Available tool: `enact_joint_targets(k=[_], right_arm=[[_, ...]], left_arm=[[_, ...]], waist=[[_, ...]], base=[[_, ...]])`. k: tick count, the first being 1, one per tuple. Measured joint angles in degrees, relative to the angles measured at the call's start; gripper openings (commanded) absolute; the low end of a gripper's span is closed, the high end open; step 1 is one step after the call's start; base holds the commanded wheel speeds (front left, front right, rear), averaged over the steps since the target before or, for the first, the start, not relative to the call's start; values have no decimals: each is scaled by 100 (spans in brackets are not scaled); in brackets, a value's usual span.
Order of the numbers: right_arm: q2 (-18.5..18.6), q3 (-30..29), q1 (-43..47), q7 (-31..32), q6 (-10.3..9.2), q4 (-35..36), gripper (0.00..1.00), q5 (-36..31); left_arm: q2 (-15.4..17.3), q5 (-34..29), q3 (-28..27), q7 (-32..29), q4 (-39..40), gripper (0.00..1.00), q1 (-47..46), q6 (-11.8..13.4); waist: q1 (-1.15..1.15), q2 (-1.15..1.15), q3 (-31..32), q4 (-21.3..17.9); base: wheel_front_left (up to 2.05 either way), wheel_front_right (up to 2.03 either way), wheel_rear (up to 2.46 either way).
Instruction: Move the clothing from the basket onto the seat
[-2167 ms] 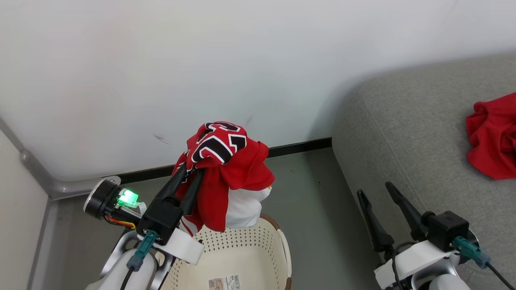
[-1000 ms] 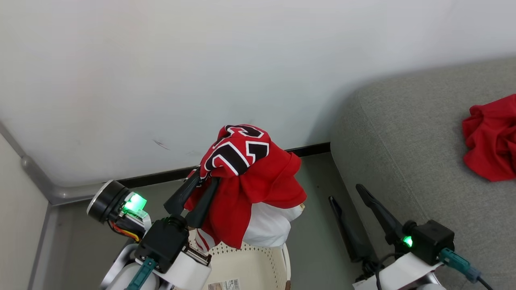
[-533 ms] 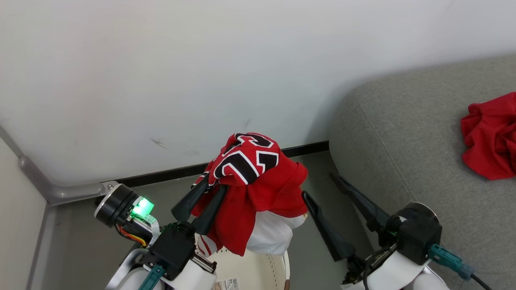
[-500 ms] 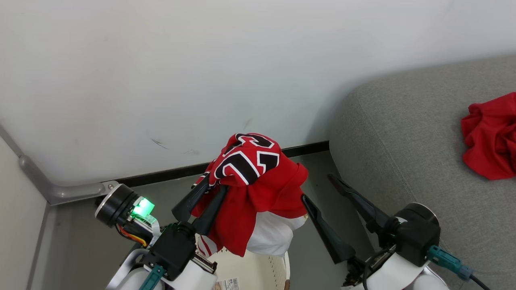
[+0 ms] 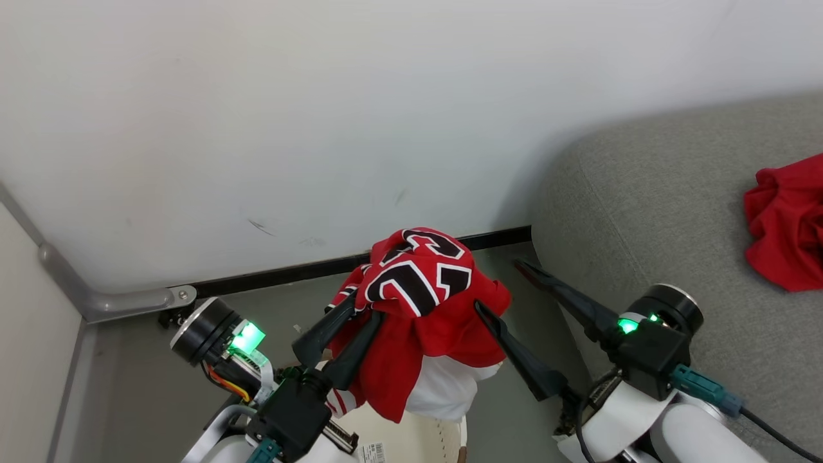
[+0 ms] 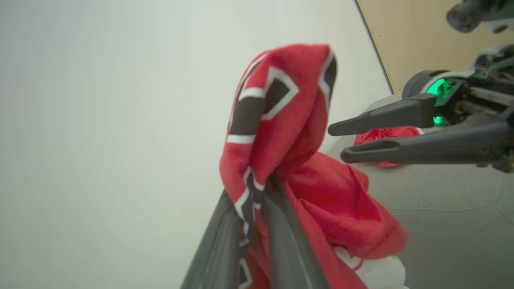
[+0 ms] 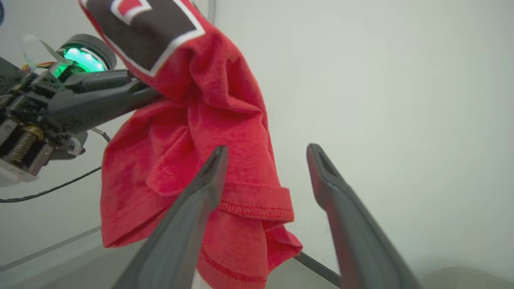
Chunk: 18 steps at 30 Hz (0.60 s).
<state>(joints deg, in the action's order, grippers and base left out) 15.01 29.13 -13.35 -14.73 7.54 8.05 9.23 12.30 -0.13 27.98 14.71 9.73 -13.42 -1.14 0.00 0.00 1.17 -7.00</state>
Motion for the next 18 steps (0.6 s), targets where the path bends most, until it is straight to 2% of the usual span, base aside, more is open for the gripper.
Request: enact_joint_targets(k=[7, 12, 18], right_arm=[[155, 368, 7, 15, 1, -478, 100, 240], [281, 805, -10, 45, 1, -584, 100, 264], [325, 1166, -204, 45, 1, -638, 100, 355]], left_arm=[[-29, -18, 125, 0, 135, 0, -3, -35], [-75, -42, 335, 0, 168, 0, -4, -146], [-79, -42, 428, 0, 185, 0, -4, -163]], waist=[[0, 0, 9, 73], [0, 0, 6, 134], [0, 0, -7, 163]], base=[[0, 0, 0], [0, 0, 0], [0, 0, 0]])
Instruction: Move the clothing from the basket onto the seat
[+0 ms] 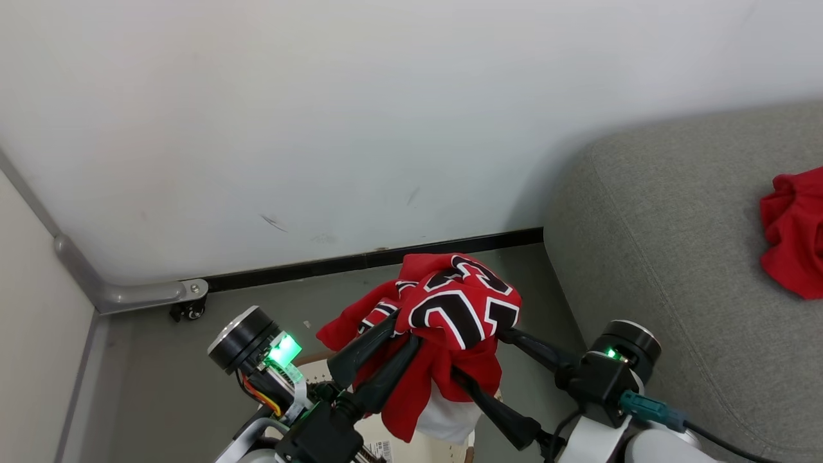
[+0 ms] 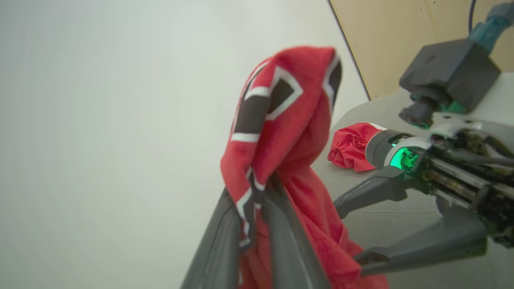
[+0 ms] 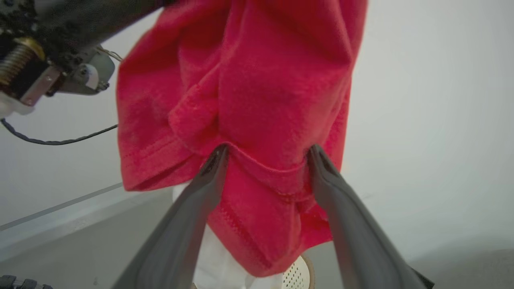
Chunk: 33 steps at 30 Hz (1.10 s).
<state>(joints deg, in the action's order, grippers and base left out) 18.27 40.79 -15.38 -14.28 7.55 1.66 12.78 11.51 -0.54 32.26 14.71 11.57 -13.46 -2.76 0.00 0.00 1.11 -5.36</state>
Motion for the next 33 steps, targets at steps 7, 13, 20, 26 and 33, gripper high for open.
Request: enact_joint_targets(k=[7, 13, 20, 26, 33], right_arm=[[-3, 159, -159, -1, 0, -29, 100, 34], [-15, 407, -255, -3, 0, -120, 100, 22], [-187, 801, -393, -9, 0, -172, 100, 24], [-332, 843, -398, -9, 0, -159, 100, 92], [-628, 425, -383, -9, 0, -27, 100, 302]], left_arm=[[4, 2, 119, 0, -3, 0, 0, -100], [-2, 2, 188, 0, -5, 0, 0, -101], [-12, 4, 266, 0, -24, 0, 0, -152], [-12, 12, 280, 0, -41, 0, 0, -153], [-8, 12, 280, 1, -41, 0, -1, -168]], waist=[[0, 0, 12, -14], [0, 0, 23, -9], [0, 0, 40, 34], [0, 0, 62, 83], [0, 0, 50, 118]], base=[[0, 0, 0], [0, 0, 0], [0, 0, 0], [0, 0, 0], [0, 0, 0]])
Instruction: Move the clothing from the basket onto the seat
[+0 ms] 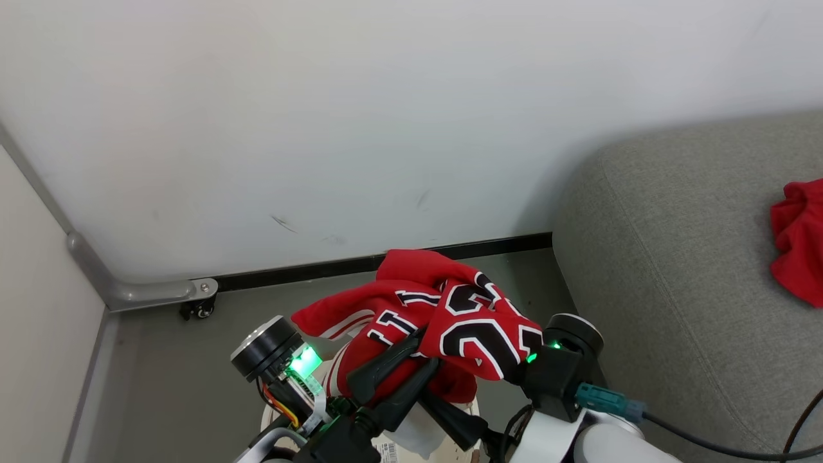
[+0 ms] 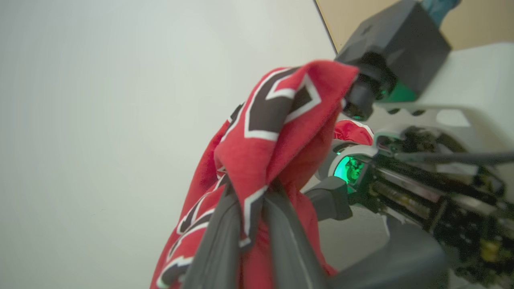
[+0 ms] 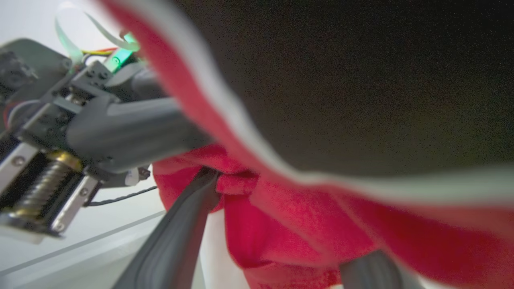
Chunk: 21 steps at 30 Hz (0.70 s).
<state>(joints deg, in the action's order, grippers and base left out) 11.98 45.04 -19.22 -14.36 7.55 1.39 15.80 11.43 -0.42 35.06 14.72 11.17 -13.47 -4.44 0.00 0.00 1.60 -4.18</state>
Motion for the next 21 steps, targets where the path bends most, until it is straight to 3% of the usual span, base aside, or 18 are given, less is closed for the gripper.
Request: enact_joint_targets(k=[13, 14, 15, 21], right_arm=[[-368, -408, 35, 0, 0, -68, 100, -138], [-398, -460, 46, 0, 0, -112, 40, -174], [-417, -509, 55, 0, 0, -142, 0, -183], [-472, -791, 164, 0, 0, -186, 0, -432]], left_arm=[[7, 0, -11, 0, 15, 0, -23, 1], [5, 0, -9, 0, 18, 0, -23, 0], [5, 0, -7, 0, 18, 0, -23, 0], [11, 0, -7, 0, 25, 0, -24, 1]], waist=[[0, 0, -48, -12], [0, 0, -49, -11], [0, 0, -51, -10], [0, 0, -56, 6]], base=[[0, 0, 0], [0, 0, 0], [0, 0, 0], [0, 0, 0]])
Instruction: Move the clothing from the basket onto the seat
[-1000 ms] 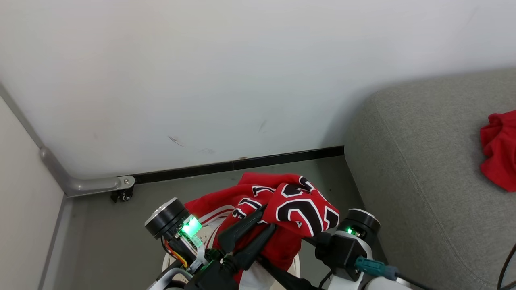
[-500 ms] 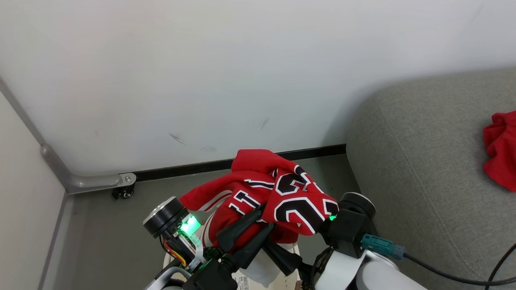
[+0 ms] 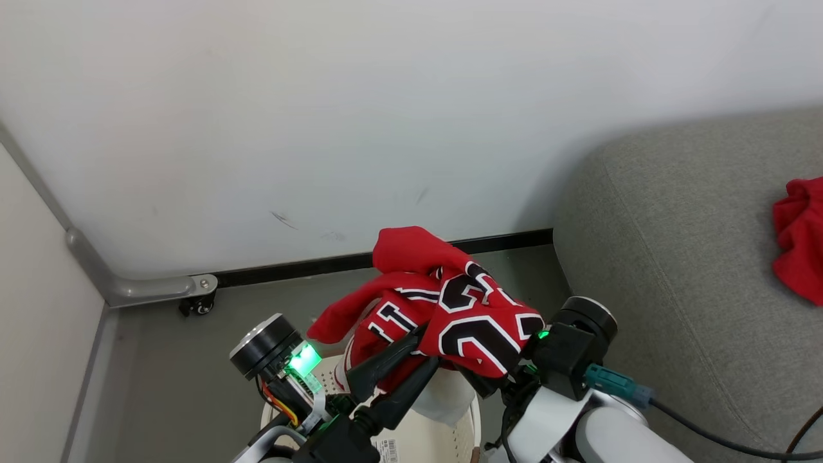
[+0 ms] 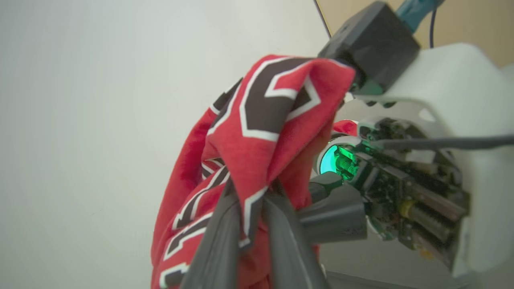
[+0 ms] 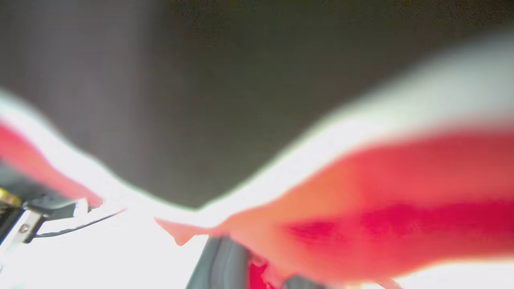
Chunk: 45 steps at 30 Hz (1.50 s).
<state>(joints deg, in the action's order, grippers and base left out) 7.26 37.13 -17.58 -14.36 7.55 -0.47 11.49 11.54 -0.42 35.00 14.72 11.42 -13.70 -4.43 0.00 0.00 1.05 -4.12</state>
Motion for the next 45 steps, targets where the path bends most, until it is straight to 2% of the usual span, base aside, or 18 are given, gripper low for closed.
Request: enact_joint_targets(k=[15, 16, 18, 29, 45], right_arm=[[-212, -780, 221, -1, 3, 55, 0, -441], [-222, -823, 221, -1, 3, 69, 0, -453], [-246, -894, 223, -1, 2, 98, 0, -465], [-327, -1380, 362, -1, 1, 346, 0, -746], [-348, -1965, 361, -9, 1, 655, 0, -806]], left_arm=[[5, 9, -11, 0, 0, 0, -1, 10], [4, 9, -12, 0, 1, 37, -1, 21], [3, 14, -15, 0, 21, 100, -1, 26], [15, 16, -18, 0, 33, 100, -1, 34], [118, 46, 43, 0, -211, 100, 41, 70]], waist=[[0, 0, -9, 14], [0, 0, -10, 12], [0, 0, -11, 6], [0, 0, -20, -14], [0, 0, -23, -23]], base=[[0, 0, 0], [0, 0, 0], [0, 0, 0], [0, 0, 0], [0, 0, 0]])
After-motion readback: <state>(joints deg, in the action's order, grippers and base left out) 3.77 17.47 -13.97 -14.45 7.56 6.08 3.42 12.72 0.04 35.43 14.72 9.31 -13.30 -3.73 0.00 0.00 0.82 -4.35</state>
